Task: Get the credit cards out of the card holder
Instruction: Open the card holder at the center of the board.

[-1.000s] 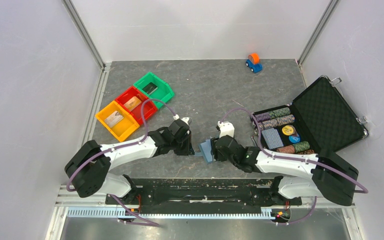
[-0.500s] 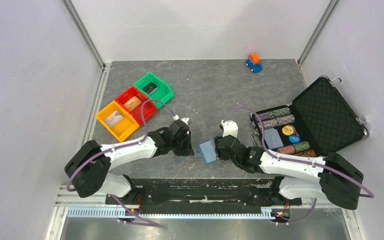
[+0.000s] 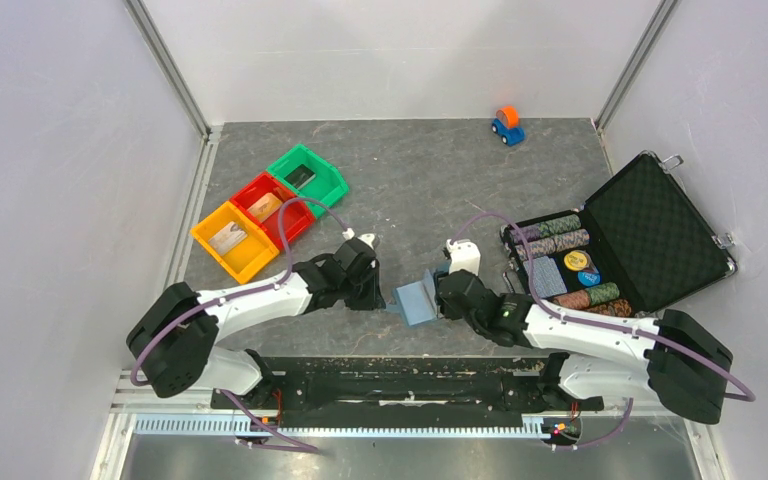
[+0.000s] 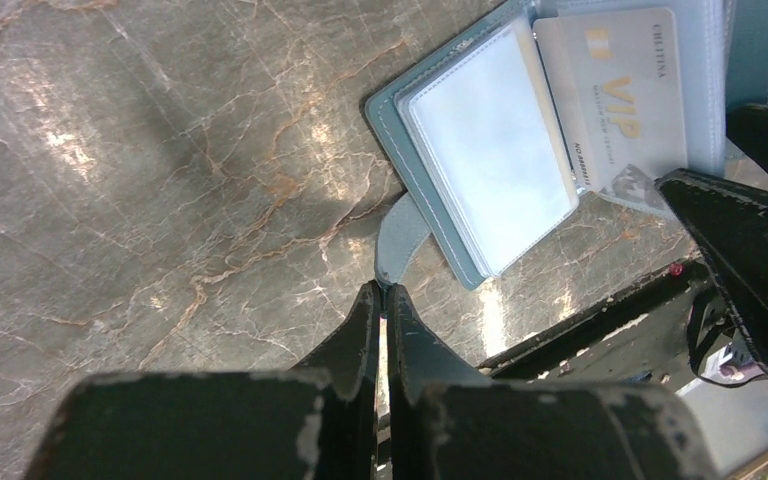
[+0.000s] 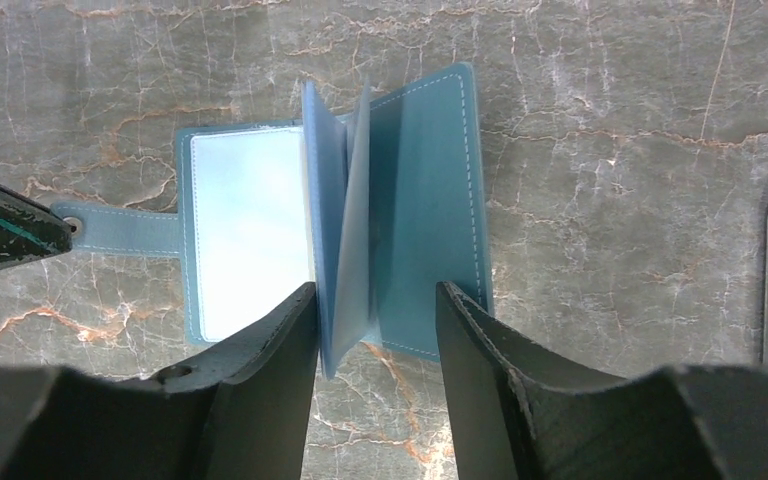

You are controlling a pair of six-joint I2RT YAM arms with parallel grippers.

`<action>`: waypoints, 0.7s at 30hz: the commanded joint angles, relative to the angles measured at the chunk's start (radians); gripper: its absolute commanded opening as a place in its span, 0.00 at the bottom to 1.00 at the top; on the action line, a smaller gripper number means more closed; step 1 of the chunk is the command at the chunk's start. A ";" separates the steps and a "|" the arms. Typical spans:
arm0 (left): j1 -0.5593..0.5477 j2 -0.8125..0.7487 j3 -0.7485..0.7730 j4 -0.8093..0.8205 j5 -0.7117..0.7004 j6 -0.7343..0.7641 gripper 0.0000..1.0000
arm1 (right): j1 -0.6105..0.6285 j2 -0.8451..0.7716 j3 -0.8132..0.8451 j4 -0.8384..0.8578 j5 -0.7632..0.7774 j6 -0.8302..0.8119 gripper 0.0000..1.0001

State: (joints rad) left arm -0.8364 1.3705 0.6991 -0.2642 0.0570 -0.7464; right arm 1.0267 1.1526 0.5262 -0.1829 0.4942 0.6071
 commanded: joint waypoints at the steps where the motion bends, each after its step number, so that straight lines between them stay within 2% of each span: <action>1: 0.012 -0.025 0.015 -0.028 -0.027 0.069 0.02 | -0.015 -0.026 0.022 0.000 0.034 -0.013 0.48; 14: 0.061 -0.014 0.058 -0.071 -0.043 0.093 0.03 | -0.074 -0.033 -0.061 0.055 -0.061 -0.005 0.41; 16: 0.065 -0.006 0.070 -0.077 -0.040 0.094 0.06 | -0.076 -0.025 -0.068 0.068 -0.087 -0.002 0.40; 21: 0.071 -0.010 0.116 -0.107 -0.024 0.083 0.22 | -0.080 -0.028 -0.074 0.071 -0.098 -0.001 0.38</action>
State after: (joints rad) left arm -0.7734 1.3697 0.7467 -0.3565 0.0280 -0.6937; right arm 0.9520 1.1378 0.4603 -0.1650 0.4149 0.6014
